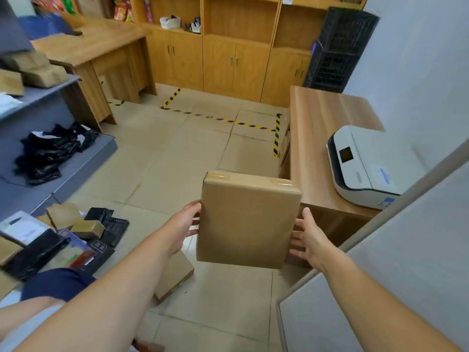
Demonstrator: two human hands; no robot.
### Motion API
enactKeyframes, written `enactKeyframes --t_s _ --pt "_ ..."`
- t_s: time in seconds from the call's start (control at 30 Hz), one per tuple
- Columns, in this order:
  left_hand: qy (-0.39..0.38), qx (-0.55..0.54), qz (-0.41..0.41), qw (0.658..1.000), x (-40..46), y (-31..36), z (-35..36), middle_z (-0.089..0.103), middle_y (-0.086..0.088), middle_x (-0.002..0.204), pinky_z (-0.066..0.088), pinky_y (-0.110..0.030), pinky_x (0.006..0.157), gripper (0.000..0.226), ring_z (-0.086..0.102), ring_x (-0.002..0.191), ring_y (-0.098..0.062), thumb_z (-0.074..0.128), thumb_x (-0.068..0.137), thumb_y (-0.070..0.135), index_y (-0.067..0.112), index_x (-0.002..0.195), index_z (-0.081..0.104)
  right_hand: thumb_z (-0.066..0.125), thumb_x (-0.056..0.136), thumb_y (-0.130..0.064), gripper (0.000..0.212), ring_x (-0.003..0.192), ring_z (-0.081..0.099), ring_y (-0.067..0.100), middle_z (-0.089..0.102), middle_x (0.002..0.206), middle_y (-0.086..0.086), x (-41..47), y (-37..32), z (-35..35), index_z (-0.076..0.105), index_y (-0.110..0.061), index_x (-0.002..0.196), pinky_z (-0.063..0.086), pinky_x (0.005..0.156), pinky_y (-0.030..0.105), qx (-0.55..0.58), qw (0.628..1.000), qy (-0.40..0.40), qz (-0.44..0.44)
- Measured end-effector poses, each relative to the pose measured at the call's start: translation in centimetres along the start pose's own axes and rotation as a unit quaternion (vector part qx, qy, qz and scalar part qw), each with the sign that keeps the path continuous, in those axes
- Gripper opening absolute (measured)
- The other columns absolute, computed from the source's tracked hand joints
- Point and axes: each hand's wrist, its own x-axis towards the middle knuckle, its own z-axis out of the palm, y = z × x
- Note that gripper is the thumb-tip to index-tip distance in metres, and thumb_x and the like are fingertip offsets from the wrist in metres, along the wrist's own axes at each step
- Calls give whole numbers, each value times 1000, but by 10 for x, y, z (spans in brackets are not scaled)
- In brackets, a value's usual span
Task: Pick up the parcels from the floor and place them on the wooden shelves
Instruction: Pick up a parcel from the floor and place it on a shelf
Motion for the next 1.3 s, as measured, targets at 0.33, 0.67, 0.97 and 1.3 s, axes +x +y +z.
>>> enactKeyframes --t_s 0.33,0.67,0.97,1.3 --pt "38 -108 40 993 -68 74 -21 63 -11 99 51 -39 81 33 60 89 -27 36 97 36 17 88 62 21 82 -75 73 126 44 43 42 142 23 -77 -65 -15 43 -12 112 39 100 53 58 996 -55 -45" --pt "31 -95 97 990 -93 87 -22 59 -1 100 48 -39 82 30 57 91 -19 39 95 40 19 101 60 40 75 -77 88 123 46 47 53 131 22 -102 -77 -26 42 -12 134 34 98 65 77 989 -125 -29" --pt "-6 -29 125 992 -102 97 -22 66 -13 94 43 -31 74 55 58 81 -22 29 94 53 10 85 62 62 75 -31 49 111 56 35 55 126 18 -122 -86 -42 55 -11 119 46 91 57 33 987 -143 -66" --pt "-7 -1 187 982 -102 101 -18 48 -7 137 40 -36 100 68 51 118 -24 64 83 8 9 141 30 62 80 -1 37 104 59 26 69 107 12 -132 -82 -37 56 -17 113 52 82 40 -4 979 -111 -170"
